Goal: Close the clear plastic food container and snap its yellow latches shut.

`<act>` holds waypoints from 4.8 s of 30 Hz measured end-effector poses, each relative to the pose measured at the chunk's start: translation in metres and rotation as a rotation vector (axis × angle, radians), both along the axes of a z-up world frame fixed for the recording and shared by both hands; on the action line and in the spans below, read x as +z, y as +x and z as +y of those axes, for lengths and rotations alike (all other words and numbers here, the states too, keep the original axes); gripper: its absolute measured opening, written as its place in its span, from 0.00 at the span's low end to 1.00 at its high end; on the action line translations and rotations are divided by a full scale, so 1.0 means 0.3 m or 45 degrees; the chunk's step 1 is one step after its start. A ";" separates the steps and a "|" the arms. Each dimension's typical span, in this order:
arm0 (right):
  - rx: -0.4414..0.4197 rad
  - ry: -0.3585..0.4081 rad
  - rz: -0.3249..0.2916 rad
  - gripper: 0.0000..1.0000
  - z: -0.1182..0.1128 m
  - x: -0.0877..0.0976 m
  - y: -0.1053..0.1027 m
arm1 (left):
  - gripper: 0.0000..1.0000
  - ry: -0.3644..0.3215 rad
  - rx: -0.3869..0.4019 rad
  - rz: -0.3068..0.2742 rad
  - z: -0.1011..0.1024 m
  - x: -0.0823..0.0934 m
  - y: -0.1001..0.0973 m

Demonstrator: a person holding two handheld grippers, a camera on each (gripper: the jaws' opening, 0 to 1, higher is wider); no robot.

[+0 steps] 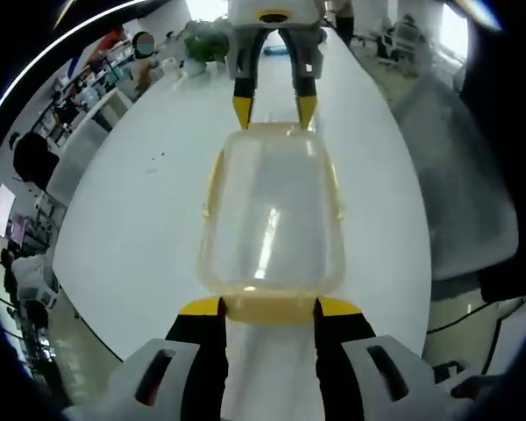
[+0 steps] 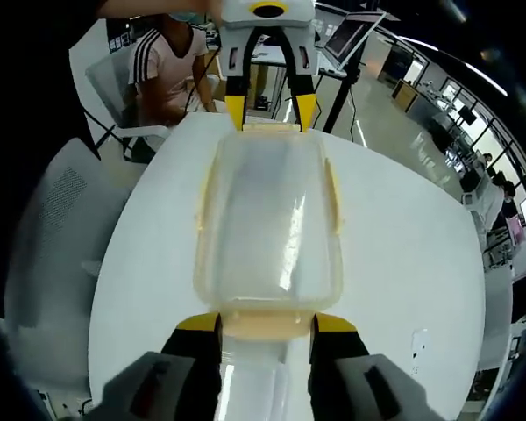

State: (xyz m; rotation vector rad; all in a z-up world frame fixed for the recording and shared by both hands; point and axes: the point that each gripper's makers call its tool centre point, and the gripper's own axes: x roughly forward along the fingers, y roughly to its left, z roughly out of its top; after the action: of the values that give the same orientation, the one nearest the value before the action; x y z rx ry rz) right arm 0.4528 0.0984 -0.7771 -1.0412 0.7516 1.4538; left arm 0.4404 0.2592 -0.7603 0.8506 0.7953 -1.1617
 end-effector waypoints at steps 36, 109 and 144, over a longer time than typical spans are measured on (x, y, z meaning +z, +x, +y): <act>-0.038 -0.015 -0.012 0.36 -0.269 0.022 -0.031 | 0.35 -0.022 -0.036 -0.018 -0.265 0.009 -0.017; -0.095 -0.073 0.059 0.37 -0.662 -0.040 -0.020 | 0.35 -0.030 -0.058 0.063 -0.657 -0.074 0.015; -0.102 -0.149 0.130 0.37 -0.745 -0.162 -0.023 | 0.36 0.008 -0.055 0.156 -0.739 -0.189 0.017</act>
State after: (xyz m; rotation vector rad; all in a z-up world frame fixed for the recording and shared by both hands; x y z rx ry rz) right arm 0.4459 -0.1251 -0.8258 -1.0188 0.9510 1.4160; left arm 0.4456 0.0375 -0.8171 0.8108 0.8846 -1.2596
